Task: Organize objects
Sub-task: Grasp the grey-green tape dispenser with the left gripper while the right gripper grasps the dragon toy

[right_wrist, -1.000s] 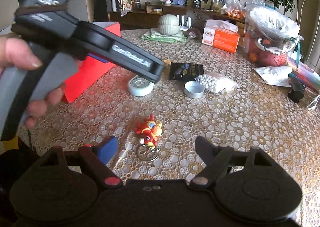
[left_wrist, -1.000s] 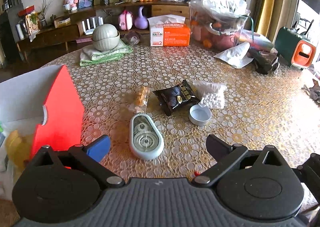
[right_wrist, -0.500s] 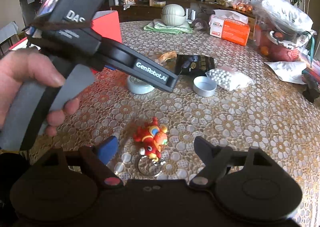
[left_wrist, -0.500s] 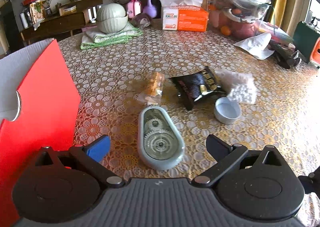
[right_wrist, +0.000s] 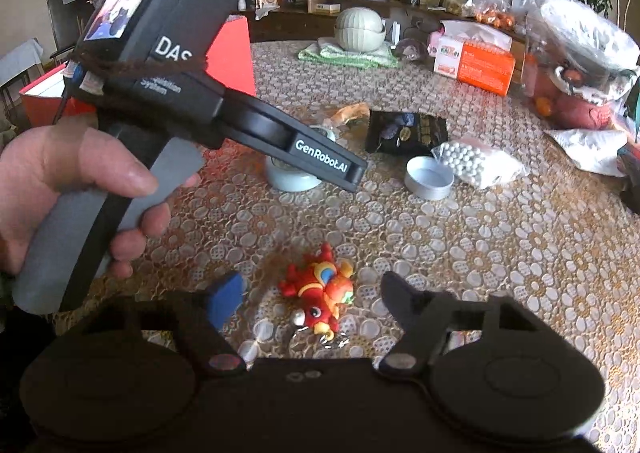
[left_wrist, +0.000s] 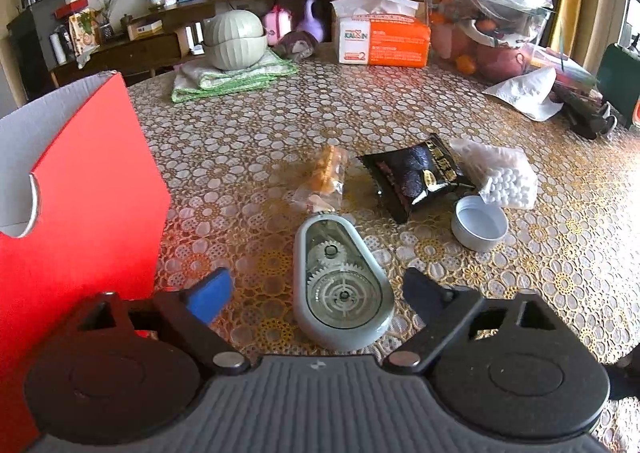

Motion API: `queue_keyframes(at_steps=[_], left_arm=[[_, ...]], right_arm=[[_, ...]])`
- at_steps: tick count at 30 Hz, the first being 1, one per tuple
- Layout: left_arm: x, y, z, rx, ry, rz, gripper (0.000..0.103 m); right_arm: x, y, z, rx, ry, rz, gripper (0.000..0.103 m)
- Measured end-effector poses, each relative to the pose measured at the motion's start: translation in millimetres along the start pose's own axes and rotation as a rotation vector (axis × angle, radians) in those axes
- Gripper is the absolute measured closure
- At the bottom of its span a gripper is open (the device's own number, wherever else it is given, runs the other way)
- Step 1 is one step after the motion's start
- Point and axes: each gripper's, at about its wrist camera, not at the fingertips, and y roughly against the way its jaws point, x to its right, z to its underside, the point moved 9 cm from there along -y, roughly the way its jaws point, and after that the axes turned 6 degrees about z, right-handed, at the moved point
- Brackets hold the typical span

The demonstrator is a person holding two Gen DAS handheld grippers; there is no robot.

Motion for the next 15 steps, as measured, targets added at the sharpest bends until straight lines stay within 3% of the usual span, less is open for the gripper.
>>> queue_keyframes(at_steps=[9, 13, 15], left_arm=[[11.1, 2.7, 0.5, 0.013, -0.027, 0.049, 0.049], [11.5, 3.2, 0.1, 0.012, -0.019, 0.050, 0.051], [10.9, 3.9, 0.8, 0.016, -0.019, 0.046, 0.051]], right_arm=[[0.7, 0.6, 2.2, -0.003, -0.015, 0.004, 0.048], [-0.2, 2.6, 3.1, -0.001, -0.017, 0.006, 0.053], [0.9, 4.0, 2.7, 0.000, -0.026, 0.009, 0.064]])
